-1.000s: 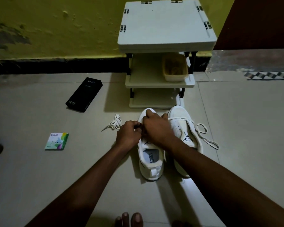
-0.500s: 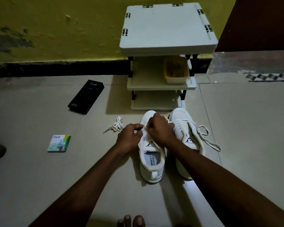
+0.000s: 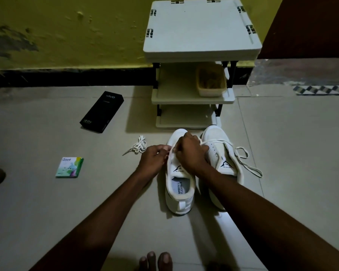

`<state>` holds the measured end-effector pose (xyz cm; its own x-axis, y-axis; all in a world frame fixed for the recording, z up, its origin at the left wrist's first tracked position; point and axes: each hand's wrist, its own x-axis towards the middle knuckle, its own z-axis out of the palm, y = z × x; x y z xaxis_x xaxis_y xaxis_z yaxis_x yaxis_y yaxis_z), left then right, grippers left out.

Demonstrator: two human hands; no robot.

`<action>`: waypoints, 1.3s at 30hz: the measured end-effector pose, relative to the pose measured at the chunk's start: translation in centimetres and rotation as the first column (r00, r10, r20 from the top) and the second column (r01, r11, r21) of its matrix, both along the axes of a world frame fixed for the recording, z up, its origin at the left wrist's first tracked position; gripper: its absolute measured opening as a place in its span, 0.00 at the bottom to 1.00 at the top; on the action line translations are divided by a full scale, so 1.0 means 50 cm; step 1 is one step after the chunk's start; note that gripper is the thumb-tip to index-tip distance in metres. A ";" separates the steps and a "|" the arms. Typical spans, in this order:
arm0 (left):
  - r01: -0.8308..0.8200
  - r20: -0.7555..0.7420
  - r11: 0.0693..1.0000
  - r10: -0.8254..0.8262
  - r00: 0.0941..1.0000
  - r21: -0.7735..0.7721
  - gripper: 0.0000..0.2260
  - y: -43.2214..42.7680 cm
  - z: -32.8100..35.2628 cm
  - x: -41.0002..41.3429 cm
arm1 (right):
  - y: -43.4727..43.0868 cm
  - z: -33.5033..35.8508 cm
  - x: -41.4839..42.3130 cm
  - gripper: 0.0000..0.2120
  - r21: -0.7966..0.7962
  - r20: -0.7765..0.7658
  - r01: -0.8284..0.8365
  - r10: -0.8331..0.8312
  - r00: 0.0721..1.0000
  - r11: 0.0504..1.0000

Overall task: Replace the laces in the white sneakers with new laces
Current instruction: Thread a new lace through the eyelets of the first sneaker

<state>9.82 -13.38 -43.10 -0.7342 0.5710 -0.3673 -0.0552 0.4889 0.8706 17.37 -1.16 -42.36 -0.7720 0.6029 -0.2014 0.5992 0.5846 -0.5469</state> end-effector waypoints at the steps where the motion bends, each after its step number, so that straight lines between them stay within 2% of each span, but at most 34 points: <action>1: 0.001 -0.018 1.000 -0.001 1.000 -0.002 0.11 0.002 -0.007 -0.003 | 0.010 -0.025 -0.008 0.06 -0.085 -0.042 0.060 -0.064 0.997 0.995; 2: 0.010 -0.053 1.000 -0.010 0.999 -0.010 0.11 0.003 -0.009 -0.005 | 0.016 -0.046 -0.015 0.06 -0.133 -0.065 0.098 -0.107 0.992 0.986; 4: 0.034 -0.115 0.998 -0.039 0.993 -0.046 0.15 0.004 -0.009 -0.004 | 0.014 -0.031 -0.021 0.06 -0.129 -0.024 0.086 -0.090 0.996 0.988; 8: 0.027 -0.078 0.998 -0.032 0.996 -0.062 0.11 0.009 0.001 0.001 | 0.002 0.014 -0.006 0.04 0.129 0.151 -0.112 0.092 0.984 0.985; 11: 0.004 -0.089 0.998 -0.010 0.996 -0.069 0.10 0.009 -0.006 -0.001 | 0.006 0.015 -0.005 0.09 0.212 0.186 -0.206 0.168 0.968 0.955; 13: 0.007 -0.127 0.998 -0.015 0.992 -0.065 0.10 0.009 -0.010 -0.002 | 0.001 0.012 -0.005 0.07 0.186 0.149 -0.161 0.134 0.980 0.969; 17: 0.049 -0.218 0.995 -0.067 0.974 -0.084 0.11 0.016 -0.013 -0.002 | -0.010 0.003 -0.007 0.02 0.052 0.077 0.059 -0.063 0.995 0.997; 20: 0.053 -0.222 0.995 -0.071 0.973 -0.085 0.12 0.016 -0.014 -0.007 | -0.010 -0.009 -0.019 0.05 -0.070 0.042 0.165 -0.163 0.986 0.984; 22: 0.041 -0.187 0.996 -0.056 0.981 -0.082 0.11 0.016 -0.018 -0.009 | -0.009 -0.012 -0.020 0.05 -0.061 0.016 0.164 -0.163 0.987 0.985; 26: 0.002 -0.071 0.999 -0.005 0.997 -0.047 0.08 0.019 -0.018 -0.007 | -0.011 -0.009 -0.010 0.04 0.188 0.058 -0.022 0.011 0.998 0.982; 28: -0.002 -0.052 0.999 0.000 0.999 -0.033 0.10 0.016 -0.021 -0.004 | -0.010 -0.007 -0.009 0.03 0.235 0.073 -0.070 0.054 0.996 0.970; 31: 0.033 -0.091 0.998 -0.037 0.995 -0.048 0.14 0.015 -0.019 -0.005 | -0.012 -0.010 -0.011 0.06 0.110 0.076 0.009 -0.017 0.997 0.994; 34: 0.062 -0.216 0.991 -0.087 0.973 -0.121 0.10 0.026 -0.015 -0.005 | -0.015 -0.018 -0.008 0.07 0.012 -0.003 0.128 -0.128 0.992 0.992; 39: -0.027 -0.277 0.989 -0.015 0.961 -0.149 0.09 0.039 -0.013 -0.011 | -0.016 -0.017 -0.006 0.07 0.007 -0.015 0.135 -0.135 0.991 0.991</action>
<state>9.28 -11.42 -43.75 -0.8223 0.5205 -0.2299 0.1742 0.6149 0.7691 17.09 -1.95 -43.20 -0.6865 0.7031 -0.1854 0.6647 0.5033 -0.5521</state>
